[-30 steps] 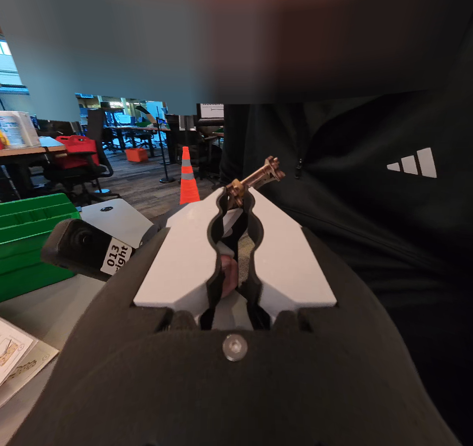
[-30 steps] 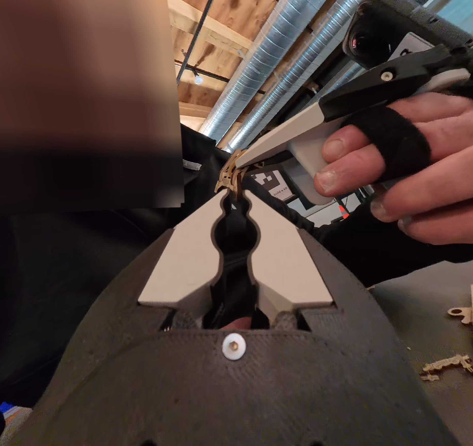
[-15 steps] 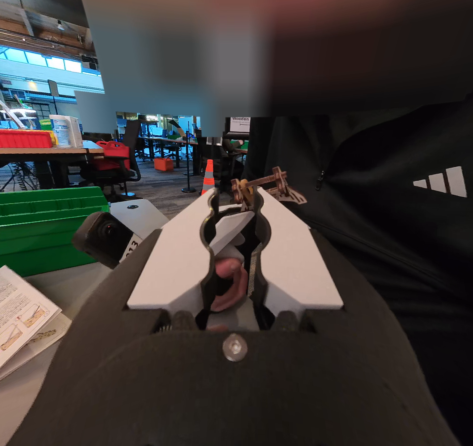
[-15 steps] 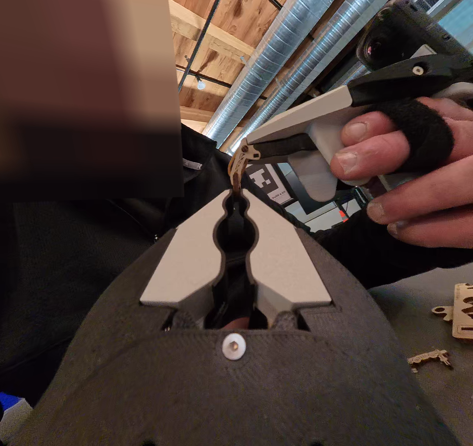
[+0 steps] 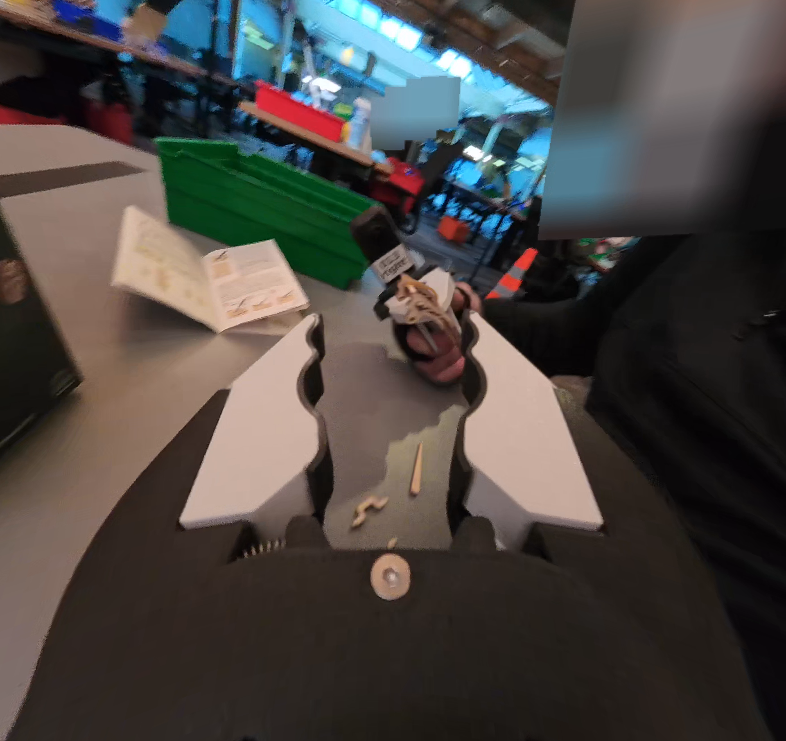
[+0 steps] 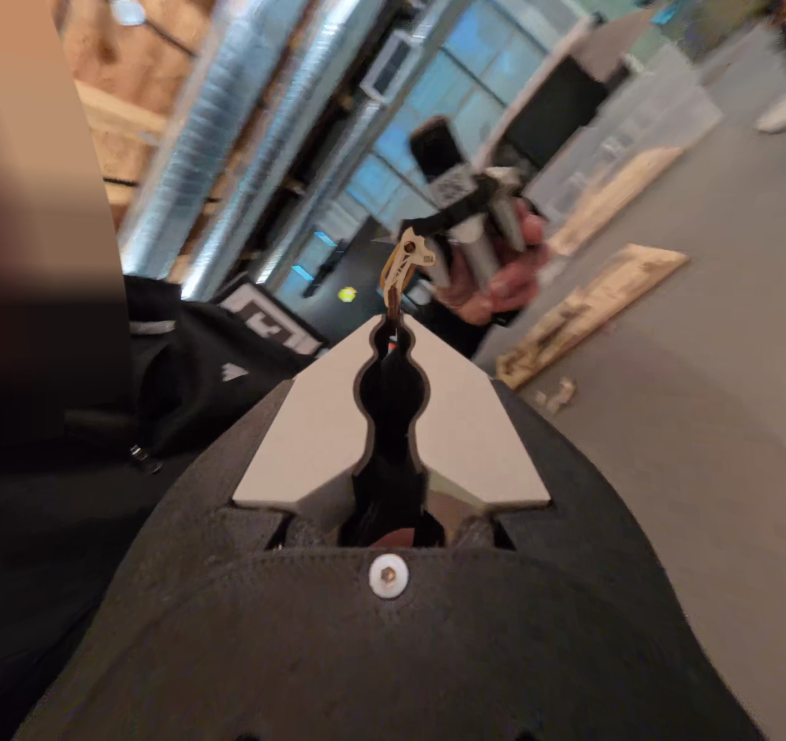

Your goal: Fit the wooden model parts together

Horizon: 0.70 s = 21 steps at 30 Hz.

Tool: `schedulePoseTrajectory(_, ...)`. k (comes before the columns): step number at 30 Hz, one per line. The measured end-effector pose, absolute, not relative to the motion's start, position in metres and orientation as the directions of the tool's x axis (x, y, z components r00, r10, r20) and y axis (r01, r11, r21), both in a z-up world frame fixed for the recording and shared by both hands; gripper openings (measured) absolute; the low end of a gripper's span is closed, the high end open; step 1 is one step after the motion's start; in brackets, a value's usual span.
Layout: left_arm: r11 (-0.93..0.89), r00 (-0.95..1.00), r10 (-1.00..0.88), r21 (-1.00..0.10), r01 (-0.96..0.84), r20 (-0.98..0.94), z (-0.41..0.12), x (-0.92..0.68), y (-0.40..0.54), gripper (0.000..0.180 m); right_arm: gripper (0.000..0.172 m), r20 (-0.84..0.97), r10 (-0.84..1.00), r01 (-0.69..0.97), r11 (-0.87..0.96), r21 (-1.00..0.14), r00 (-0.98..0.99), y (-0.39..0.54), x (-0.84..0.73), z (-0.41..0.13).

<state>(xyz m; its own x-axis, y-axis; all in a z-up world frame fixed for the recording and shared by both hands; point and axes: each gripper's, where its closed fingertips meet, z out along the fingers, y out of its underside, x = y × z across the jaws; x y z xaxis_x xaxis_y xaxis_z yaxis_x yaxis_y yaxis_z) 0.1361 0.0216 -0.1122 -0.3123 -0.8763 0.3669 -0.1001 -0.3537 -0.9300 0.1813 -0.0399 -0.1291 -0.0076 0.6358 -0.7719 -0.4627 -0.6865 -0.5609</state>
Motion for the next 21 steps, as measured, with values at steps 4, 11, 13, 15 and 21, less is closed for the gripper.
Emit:
schedulePoseTrajectory(4, -0.299, -0.230, -0.918, -0.944, -0.137, 0.324, -0.121, 0.124, 0.021, 0.048, 0.001, -0.852, 0.462, -0.362, -0.771, -0.524, 0.248, -0.029, 0.195, -0.174)
schedulePoseTrajectory(11, -0.290, -0.209, -0.928, -0.950, -0.118, 0.310, -0.114, 0.108, 0.013, 0.022, 0.001, -0.842, 0.291, -0.207, -0.885, -0.418, 0.454, -0.031, 0.202, -0.227)
schedulePoseTrajectory(13, -0.268, -0.204, -0.934, -0.952, -0.149, 0.294, -0.119, 0.106, 0.009, 0.024, 0.001, -0.825, 0.274, -0.187, -0.893, -0.408, 0.494, -0.029, 0.204, -0.233)
schedulePoseTrajectory(15, -0.252, -0.184, -0.941, -0.952, -0.176, 0.283, -0.123, 0.104, 0.008, 0.027, 0.006, -0.799, 0.273, -0.162, -0.896, -0.414, 0.537, -0.028, 0.206, -0.238)
schedulePoseTrajectory(21, -0.213, -0.056, -0.971, -0.950, -0.226, 0.231, -0.135, 0.086, 0.020, 0.055, 0.034, -0.694, 0.319, -0.099, -0.866, -0.490, 0.645, -0.034, 0.217, -0.237)
